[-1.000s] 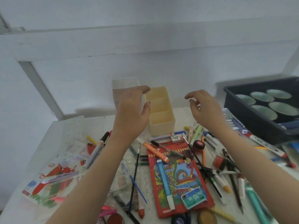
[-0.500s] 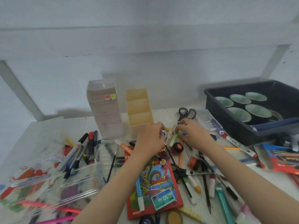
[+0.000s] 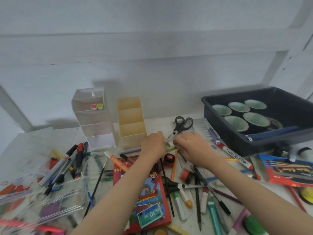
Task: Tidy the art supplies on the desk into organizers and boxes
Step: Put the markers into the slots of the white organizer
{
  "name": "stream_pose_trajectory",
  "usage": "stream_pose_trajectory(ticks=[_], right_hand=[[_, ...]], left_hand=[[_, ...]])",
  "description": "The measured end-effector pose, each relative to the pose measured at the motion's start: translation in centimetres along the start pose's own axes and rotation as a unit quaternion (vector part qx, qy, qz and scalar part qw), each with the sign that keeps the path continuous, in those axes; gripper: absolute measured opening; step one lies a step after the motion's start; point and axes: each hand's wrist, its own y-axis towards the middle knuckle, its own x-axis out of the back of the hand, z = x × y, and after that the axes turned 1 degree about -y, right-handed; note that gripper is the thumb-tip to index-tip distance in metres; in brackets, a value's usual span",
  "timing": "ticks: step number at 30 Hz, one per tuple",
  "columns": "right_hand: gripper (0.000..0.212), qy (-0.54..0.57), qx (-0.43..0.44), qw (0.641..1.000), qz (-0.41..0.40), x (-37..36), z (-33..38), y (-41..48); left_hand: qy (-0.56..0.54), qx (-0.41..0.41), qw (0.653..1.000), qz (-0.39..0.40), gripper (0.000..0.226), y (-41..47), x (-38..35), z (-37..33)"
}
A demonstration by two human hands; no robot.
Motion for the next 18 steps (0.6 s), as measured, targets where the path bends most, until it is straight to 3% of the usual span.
stream_pose_trajectory(ticks=[5,10,14,18], right_hand=[[0.015,0.038,-0.095,0.995,-0.003,1.6,-1.4,-1.2],[0.028,0.137,-0.182,0.974,-0.004,3.6,-1.9,-0.4],[0.028,0.290,-0.234,0.927,-0.043,4.9,-0.9,1.1],[0.021,0.359,-0.220,0.904,-0.073,6.2,1.3,3.1]], left_hand=[[0.018,0.014,1.000,0.019,0.026,0.2,-0.3,-0.2],[0.021,0.023,0.999,0.031,0.014,0.0,-0.2,-0.3],[-0.183,0.048,0.982,0.006,0.019,-0.6,0.7,0.4],[-0.439,0.090,0.894,-0.001,0.021,-2.0,2.9,1.7]])
